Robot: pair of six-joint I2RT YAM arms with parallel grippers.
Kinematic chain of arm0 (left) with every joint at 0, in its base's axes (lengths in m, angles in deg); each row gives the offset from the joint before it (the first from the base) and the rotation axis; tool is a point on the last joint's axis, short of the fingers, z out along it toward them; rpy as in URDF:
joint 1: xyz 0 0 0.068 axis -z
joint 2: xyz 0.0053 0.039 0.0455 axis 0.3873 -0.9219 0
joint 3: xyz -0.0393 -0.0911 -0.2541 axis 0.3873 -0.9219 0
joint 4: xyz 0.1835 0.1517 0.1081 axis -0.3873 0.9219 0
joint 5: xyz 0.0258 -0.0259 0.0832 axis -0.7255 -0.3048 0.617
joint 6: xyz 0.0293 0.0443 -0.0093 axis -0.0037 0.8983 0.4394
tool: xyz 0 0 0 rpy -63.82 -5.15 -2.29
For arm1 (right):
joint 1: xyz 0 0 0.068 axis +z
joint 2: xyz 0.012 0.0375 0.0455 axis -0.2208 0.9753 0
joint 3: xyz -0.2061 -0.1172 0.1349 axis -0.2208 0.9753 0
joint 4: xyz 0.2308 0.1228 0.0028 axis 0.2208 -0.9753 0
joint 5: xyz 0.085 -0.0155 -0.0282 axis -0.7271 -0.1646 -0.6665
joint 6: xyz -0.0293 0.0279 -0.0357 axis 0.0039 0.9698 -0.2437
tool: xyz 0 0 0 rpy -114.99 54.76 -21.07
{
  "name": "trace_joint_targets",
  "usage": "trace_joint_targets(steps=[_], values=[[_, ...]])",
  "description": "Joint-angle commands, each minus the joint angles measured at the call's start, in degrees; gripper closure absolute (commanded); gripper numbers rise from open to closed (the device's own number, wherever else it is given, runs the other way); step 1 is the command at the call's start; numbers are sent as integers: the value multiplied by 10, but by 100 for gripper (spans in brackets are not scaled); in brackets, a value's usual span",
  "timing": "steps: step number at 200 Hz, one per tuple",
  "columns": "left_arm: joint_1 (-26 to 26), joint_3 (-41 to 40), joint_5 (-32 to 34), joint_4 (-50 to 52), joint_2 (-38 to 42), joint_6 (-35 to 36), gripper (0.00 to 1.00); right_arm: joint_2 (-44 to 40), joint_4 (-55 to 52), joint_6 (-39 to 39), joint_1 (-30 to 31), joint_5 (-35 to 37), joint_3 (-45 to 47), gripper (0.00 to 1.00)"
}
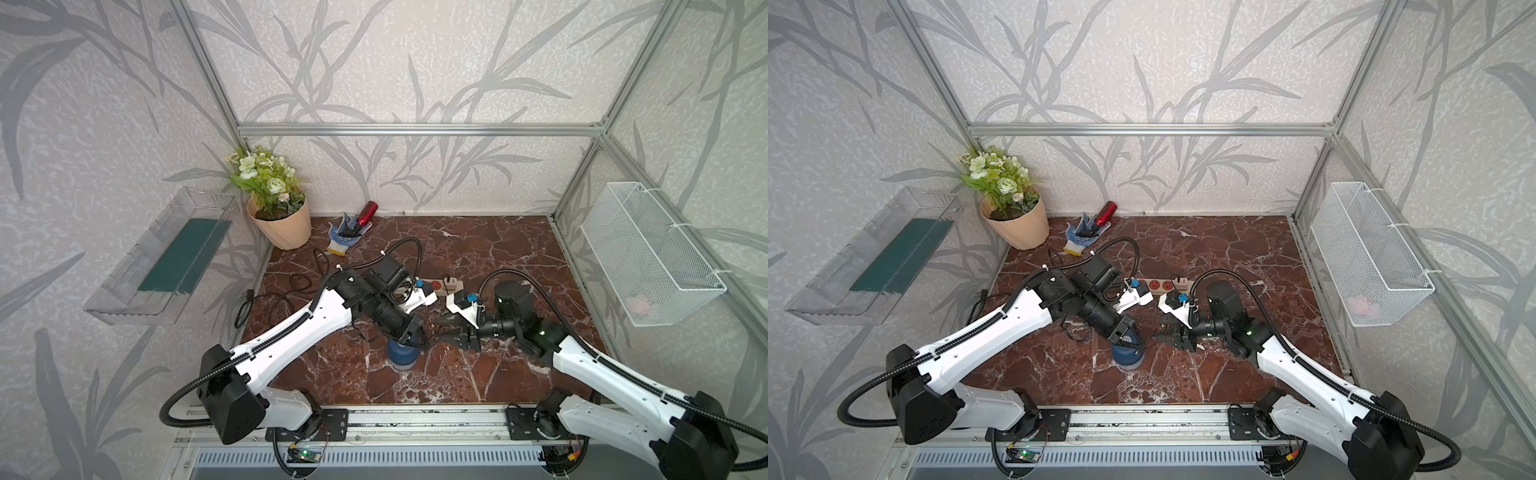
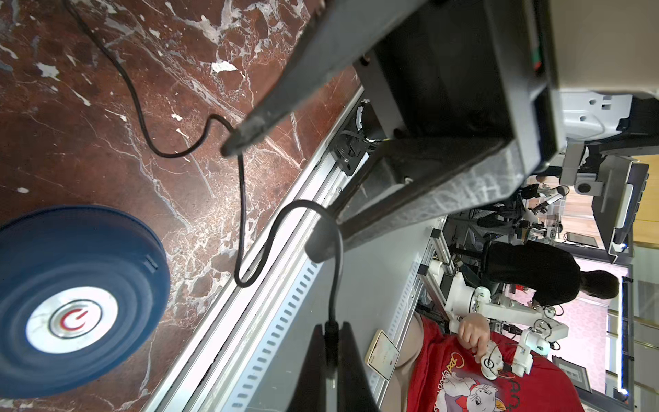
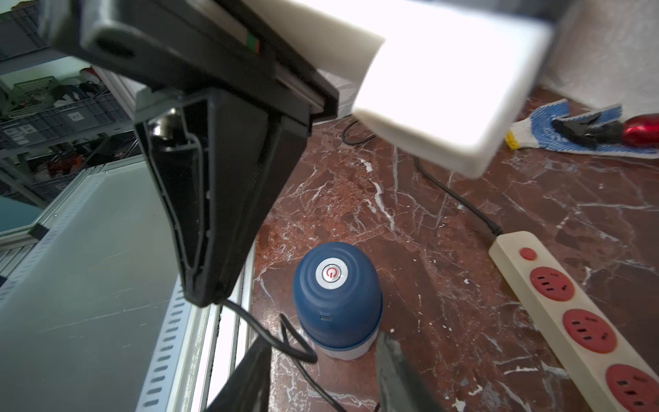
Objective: Charge the cordless meat grinders
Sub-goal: Pick up the charging cable from the center of the board.
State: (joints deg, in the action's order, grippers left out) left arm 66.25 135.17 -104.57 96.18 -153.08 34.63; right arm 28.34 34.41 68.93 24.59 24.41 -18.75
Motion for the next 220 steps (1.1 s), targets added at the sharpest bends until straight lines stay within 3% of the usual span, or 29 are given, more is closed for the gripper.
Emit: trace_joint_targets(steps=[1,41,84,142,159,173,190,209,220], values=[[-8,25,-22,28,-10,26,100,-5,-11,-22,2,-35,-22,52],[-12,34,-30,36,-28,34,100,-19,25,-3,2,-43,-9,54],[-13,39,-36,32,-40,33,100,11,-2,-26,4,-59,-21,82],[-21,58,-31,49,-38,42,100,3,-23,-33,8,-60,-27,99],[-26,58,-21,45,-42,36,84,-7,-18,-21,8,-52,-25,100],[-34,57,-19,39,-46,29,78,-17,-4,-5,8,-42,-17,100],[-49,68,-6,48,-47,27,57,-26,1,14,8,-21,-11,100],[-85,73,39,40,-30,-13,52,-40,-2,62,8,78,-7,100],[-106,52,32,-6,-4,-56,52,-47,-2,89,8,128,-3,100]])
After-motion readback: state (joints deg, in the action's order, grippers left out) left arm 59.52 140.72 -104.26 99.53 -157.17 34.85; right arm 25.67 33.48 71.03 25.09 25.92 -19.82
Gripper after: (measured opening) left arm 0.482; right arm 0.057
